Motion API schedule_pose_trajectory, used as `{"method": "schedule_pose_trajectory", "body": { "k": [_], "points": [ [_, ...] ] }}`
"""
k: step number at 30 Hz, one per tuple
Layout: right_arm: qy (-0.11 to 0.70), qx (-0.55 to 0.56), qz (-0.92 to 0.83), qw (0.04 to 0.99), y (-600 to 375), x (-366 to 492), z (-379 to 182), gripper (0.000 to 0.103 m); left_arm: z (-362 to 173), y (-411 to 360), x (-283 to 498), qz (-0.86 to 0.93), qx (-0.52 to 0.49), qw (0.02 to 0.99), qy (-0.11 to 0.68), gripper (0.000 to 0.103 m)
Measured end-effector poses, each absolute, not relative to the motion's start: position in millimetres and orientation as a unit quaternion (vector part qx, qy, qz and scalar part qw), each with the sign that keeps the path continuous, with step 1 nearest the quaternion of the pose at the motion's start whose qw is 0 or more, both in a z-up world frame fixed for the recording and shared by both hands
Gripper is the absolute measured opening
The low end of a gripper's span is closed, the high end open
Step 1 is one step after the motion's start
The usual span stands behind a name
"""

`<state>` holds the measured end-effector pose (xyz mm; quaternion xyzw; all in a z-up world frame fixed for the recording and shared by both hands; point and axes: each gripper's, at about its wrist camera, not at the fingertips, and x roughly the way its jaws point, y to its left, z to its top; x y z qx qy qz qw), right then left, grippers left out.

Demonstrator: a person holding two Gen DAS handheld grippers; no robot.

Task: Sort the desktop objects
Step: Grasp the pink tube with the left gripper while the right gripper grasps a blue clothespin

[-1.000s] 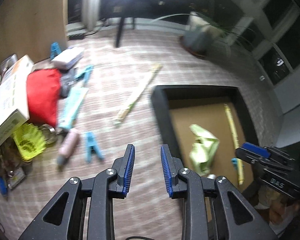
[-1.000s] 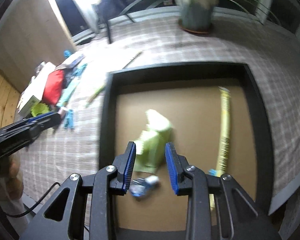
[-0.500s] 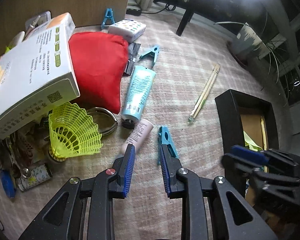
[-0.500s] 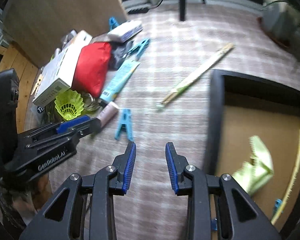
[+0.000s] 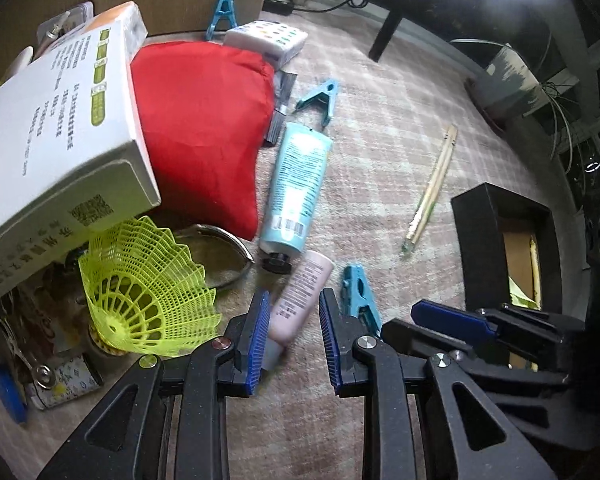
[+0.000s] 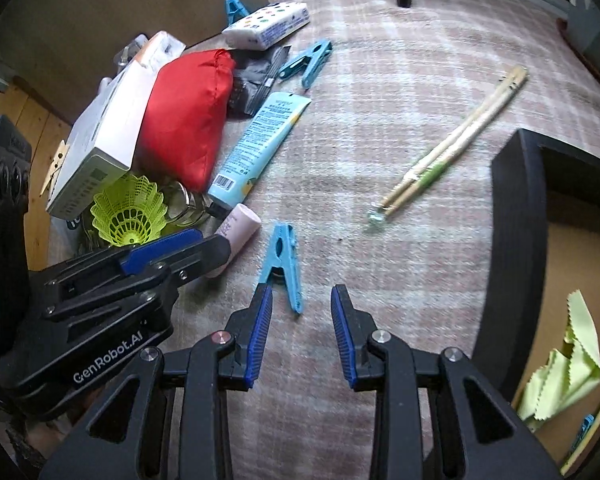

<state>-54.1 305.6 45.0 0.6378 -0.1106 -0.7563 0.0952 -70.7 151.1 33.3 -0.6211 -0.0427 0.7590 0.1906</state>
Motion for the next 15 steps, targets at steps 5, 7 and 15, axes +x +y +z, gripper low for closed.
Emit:
{"method": "schedule_pose_trajectory", "body": {
  "k": [5,7,15],
  "points": [
    [-0.11,0.635,-0.759,0.096,302,-58,43,0.03,29,145,-76,0.753,-0.627,0.19,-0.056,0.022],
    [-0.11,0.634,-0.759,0.098,301,-58,43,0.03,29,145,-78,0.751,-0.629,0.192,-0.061,0.022],
    [-0.097,0.636,-0.759,0.104,285,-59,38,0.03,29,134,-69,0.747,-0.628,0.209,-0.063,0.023]
  ]
}}
